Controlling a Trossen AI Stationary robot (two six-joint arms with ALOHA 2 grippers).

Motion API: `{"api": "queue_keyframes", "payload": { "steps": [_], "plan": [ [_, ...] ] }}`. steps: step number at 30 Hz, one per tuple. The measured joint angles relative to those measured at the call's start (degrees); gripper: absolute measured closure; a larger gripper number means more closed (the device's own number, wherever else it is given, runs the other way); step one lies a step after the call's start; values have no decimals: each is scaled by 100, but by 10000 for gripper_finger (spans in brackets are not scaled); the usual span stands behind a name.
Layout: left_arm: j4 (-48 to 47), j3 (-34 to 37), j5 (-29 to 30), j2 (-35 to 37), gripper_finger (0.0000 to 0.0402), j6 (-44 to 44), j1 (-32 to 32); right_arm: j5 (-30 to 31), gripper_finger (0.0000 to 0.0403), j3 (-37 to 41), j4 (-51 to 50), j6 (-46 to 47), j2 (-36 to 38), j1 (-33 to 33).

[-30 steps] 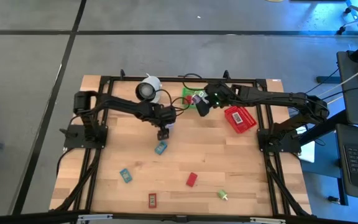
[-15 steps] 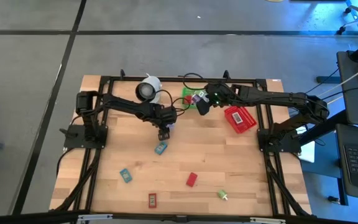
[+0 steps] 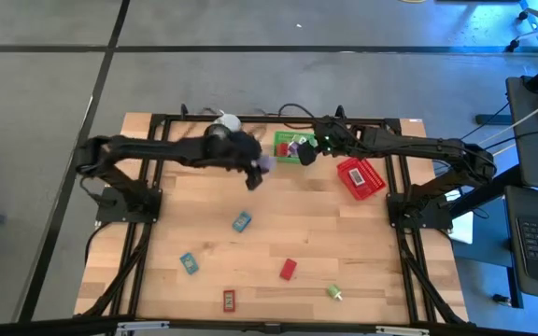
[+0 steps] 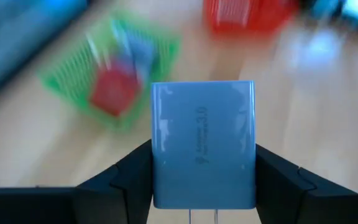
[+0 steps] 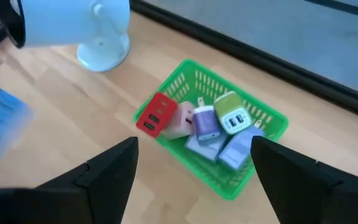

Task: Pick & Place Office items
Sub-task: Put the light blue charger adapter into the green bin

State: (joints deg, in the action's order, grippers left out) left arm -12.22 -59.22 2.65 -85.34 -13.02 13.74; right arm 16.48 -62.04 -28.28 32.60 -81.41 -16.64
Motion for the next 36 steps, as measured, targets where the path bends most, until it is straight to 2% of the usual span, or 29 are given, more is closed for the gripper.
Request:
{"api": "queue_keyframes", "payload": {
  "steps": [6,12,15,17,20,23,25,27,31,36],
  "plan": [
    [1268,-4,-13,933,190,181,8,-106,89,0,32,2,87,-25],
    [2162,-11,-8,1184,188,897,-155,-369,89,1,393,149,96,0],
    [2091,-11,232,1180,188,1225,-243,-819,89,2,800,151,112,2],
    [1878,-11,609,1175,187,1415,-295,-1037,89,2,1088,151,174,16],
    [1399,-11,1407,1167,187,1727,-356,-1056,89,0,1271,151,303,42],
    [761,-11,2484,1167,187,2016,-412,-831,89,0,1292,308,382,67],
    [443,-11,2863,1085,187,2027,-427,-812,89,0,1363,532,380,67],
    [287,-10,2768,951,186,1968,-413,-839,89,0,1568,757,324,80],
    [659,-11,2395,473,186,1903,-430,-842,89,2,1944,1189,142,164],
    [816,-11,2823,-186,186,2144,-410,-714,89,2,1923,1327,144,176]
  ]
}}
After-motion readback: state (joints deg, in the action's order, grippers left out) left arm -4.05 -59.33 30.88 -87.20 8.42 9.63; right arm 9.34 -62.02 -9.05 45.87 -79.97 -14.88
